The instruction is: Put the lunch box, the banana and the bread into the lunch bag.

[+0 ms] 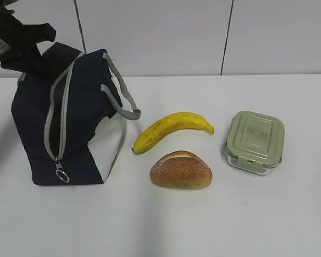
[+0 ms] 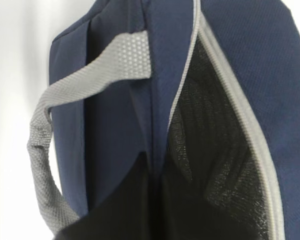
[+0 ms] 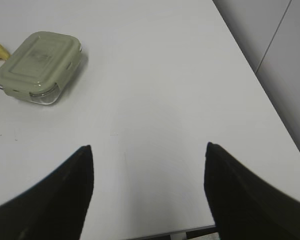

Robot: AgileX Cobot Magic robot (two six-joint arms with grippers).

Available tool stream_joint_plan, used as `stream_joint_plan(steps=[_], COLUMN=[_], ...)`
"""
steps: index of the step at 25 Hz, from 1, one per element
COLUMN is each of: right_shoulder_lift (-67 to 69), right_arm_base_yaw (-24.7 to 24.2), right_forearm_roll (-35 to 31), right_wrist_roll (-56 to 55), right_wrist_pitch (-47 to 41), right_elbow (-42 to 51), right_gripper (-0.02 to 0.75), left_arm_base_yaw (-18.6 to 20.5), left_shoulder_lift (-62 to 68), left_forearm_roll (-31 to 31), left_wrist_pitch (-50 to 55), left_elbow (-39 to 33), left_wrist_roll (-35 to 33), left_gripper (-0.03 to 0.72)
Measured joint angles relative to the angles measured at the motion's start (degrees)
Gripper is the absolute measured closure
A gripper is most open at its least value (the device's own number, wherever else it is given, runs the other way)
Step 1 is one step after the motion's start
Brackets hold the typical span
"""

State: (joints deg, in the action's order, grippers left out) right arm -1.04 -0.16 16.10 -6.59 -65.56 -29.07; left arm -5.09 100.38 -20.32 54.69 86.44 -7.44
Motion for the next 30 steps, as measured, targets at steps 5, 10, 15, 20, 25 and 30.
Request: stream_joint_plan(steps=[5, 10, 15, 20, 25, 30], right_shoulder_lift=[0.00, 0.00, 7.50, 18.60, 31.93, 45.18], right_arm_base_yaw=[0.00, 0.00, 0.00, 0.00, 0.00, 0.00], right_forearm_roll=[-0.52, -4.19, -4.95, -5.54, -5.93, -12.75], right_wrist_roll=[0.00, 0.15, 1.30, 1.66, 1.66, 1.56], right_wrist_pitch=[0.12, 0.12, 3.98, 16.27, 27.27, 28.15], right_elbow=[0.00, 0.00, -0.60, -0.73, -1.03, -4.30], right_gripper=[0.227, 0.227, 0.227, 0.227, 0.227, 0.227], left_arm_base_yaw=[0.00, 0.00, 0.00, 0.00, 0.00, 0.00], left_shoulder_lift=[0.00, 0.00, 0.00, 0.00, 0.00, 0.00], left_forearm_roll=[-0.12, -0.18, -0.36, -0.43, -0.43, -0.44], left_wrist_pitch=[0.07, 0.12, 0.12, 0.35, 0.62, 0.79], left_elbow=[0.00, 0.00, 0.00, 0.00, 0.00, 0.00], left_wrist_roll=[0.00, 0.00, 0.00, 0.00, 0.00, 0.00], left_gripper=[0.691, 0.691, 0.691, 0.691, 0.691, 0.691])
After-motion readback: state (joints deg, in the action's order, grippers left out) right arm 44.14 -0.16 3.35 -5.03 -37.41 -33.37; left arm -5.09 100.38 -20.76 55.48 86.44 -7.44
